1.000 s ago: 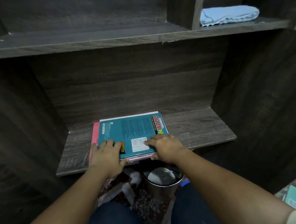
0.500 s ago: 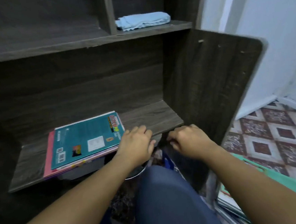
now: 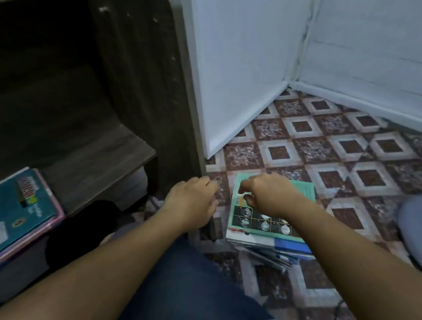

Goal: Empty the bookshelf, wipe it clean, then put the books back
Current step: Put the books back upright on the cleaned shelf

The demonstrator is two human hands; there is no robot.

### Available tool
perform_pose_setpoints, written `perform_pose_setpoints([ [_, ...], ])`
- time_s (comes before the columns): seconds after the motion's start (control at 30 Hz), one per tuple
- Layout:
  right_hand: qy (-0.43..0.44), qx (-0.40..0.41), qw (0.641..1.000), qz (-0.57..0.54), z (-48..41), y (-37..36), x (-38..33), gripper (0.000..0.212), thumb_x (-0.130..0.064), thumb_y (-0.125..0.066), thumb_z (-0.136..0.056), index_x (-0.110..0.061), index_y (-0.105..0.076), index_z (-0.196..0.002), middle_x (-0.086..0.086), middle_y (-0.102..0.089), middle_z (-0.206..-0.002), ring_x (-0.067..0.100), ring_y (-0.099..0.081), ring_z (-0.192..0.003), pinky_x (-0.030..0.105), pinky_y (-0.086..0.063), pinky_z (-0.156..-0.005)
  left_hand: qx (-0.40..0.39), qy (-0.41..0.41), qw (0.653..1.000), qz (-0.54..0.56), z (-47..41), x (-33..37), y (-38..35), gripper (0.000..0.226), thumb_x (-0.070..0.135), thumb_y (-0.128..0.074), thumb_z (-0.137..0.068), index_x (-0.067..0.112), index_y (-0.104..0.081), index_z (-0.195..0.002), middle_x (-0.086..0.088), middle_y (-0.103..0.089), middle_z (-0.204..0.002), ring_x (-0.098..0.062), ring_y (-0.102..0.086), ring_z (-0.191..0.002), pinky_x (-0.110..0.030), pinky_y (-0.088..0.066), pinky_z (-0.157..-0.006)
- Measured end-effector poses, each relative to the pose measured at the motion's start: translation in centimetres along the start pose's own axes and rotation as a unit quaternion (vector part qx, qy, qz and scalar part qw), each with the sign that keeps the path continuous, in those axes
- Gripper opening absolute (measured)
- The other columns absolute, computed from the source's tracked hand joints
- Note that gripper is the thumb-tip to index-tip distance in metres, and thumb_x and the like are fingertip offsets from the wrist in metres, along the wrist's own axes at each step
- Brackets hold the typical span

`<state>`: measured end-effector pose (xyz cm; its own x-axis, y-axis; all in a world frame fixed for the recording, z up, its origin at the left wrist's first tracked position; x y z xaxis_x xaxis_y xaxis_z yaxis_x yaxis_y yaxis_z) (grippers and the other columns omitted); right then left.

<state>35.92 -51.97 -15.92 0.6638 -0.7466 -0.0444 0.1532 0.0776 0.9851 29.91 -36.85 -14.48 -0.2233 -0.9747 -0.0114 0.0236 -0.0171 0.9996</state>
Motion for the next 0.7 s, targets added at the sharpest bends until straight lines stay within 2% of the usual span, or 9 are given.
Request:
perform_pose_setpoints([
  [0.1, -0.034, -0.037, 0.999, -0.008, 0.7, -3.6, 2.9, 0.032, -0.03, -0.051, -0.095, -0.028, -0.058, -0.127, 0.002, -0.062, -0.125, 0.025, -0.059, -0.11, 0.034, -0.048, -0.085, -0.037, -0.037, 0.999, 0.011, -2.3, 1.9, -2.4, 0.026, 0.036, -0.044, -0.097, 0.019, -0.05, -0.115, -0.001, -0.051, -0.115, -0.02, -0.051, -0.108, -0.034, -0.043, -0.083],
  [0.23, -0.068, -0.083, 0.994, -0.014, 1.3, -8.6, 5.8, 0.032, -0.027, -0.055, -0.092, -0.024, -0.058, -0.124, 0.005, -0.062, -0.118, 0.027, -0.059, -0.107, 0.036, -0.048, -0.084, -0.087, -0.079, 0.993, 0.002, -5.2, 3.8, -6.4, 0.028, 0.036, -0.047, -0.095, 0.019, -0.05, -0.117, -0.002, -0.051, -0.114, -0.022, -0.051, -0.107, -0.036, -0.045, -0.083],
  [0.33, -0.082, -0.11, 0.99, -0.022, 1.7, -12.0, 7.5, 0.041, -0.028, -0.059, -0.09, -0.019, -0.053, -0.129, 0.007, -0.057, -0.121, 0.028, -0.056, -0.108, 0.036, -0.046, -0.085, -0.143, -0.084, 0.986, -0.003, -7.0, 4.5, -9.0, 0.032, 0.035, -0.049, -0.095, 0.019, -0.048, -0.123, -0.004, -0.05, -0.118, -0.023, -0.051, -0.107, -0.038, -0.047, -0.083],
  [0.4, -0.094, -0.123, 0.987, -0.035, 1.8, -13.9, 8.5, 0.05, -0.034, -0.063, -0.088, -0.018, -0.049, -0.133, 0.006, -0.052, -0.128, 0.027, -0.052, -0.114, 0.038, -0.044, -0.091, -0.184, -0.082, 0.979, -0.017, -7.8, 4.9, -10.7, 0.035, 0.034, -0.051, -0.094, 0.019, -0.047, -0.126, -0.004, -0.049, -0.121, -0.024, -0.051, -0.109, -0.039, -0.047, -0.087],
  [0.47, -0.102, -0.138, 0.984, -0.042, 1.7, -15.6, 9.4, 0.064, -0.041, -0.066, -0.086, -0.019, -0.041, -0.14, 0.007, -0.042, -0.143, 0.027, -0.045, -0.126, 0.041, -0.041, -0.1, -0.218, -0.075, 0.973, -0.03, -8.5, 5.1, -12.4, 0.037, 0.031, -0.053, -0.094, 0.019, -0.046, -0.128, -0.005, -0.048, -0.124, -0.025, -0.05, -0.112, -0.04, -0.047, -0.088],
  [0.53, -0.106, -0.154, 0.982, -0.042, 1.7, -17.0, 9.9, 0.079, -0.044, -0.067, -0.086, -0.02, -0.028, -0.149, 0.009, -0.023, -0.156, 0.028, -0.029, -0.14, 0.043, -0.033, -0.109, -0.229, -0.075, 0.97, -0.034, -8.9, 5.4, -13.5, 0.037, 0.028, -0.053, -0.093, 0.019, -0.046, -0.128, -0.004, -0.048, -0.125, -0.024, -0.05, -0.112, -0.04, -0.048, -0.087],
  [0.6, -0.105, -0.164, 0.98, -0.042, 1.5, -18.1, 10.4, 0.092, -0.048, -0.068, -0.084, -0.021, -0.015, -0.154, 0.009, -0.005, -0.162, 0.028, -0.012, -0.148, 0.043, -0.022, -0.116, -0.228, -0.08, 0.97, -0.031, -9.0, 5.6, -14.5, 0.037, 0.027, -0.053, -0.093, 0.019, -0.045, -0.128, -0.005, -0.048, -0.125, -0.023, -0.05, -0.112, -0.039, -0.05, -0.087],
  [0.7, -0.098, -0.178, 0.978, -0.04, 1.2, -19.4, 10.8, 0.106, -0.055, -0.067, -0.082, -0.023, 0.002, -0.155, 0.009, 0.008, -0.163, 0.029, -0.001, -0.15, 0.043, -0.014, -0.12, -0.237, -0.086, 0.967, -0.032, -8.7, 5.9, -15.9, 0.045, 0.027, -0.054, -0.093, 0.018, -0.039, -0.134, -0.006, -0.045, -0.129, -0.024, -0.048, -0.116, -0.038, -0.046, -0.091],
])
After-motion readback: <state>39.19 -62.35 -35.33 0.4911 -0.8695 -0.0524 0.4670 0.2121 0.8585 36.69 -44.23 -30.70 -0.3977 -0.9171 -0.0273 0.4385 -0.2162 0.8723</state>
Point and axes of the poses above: each hand's wrist, its own z-axis away from the middle knuckle, its own y-axis out of the back of the hand, x = y × z, the point moved 4 cm from there along -z, towards the middle knuckle
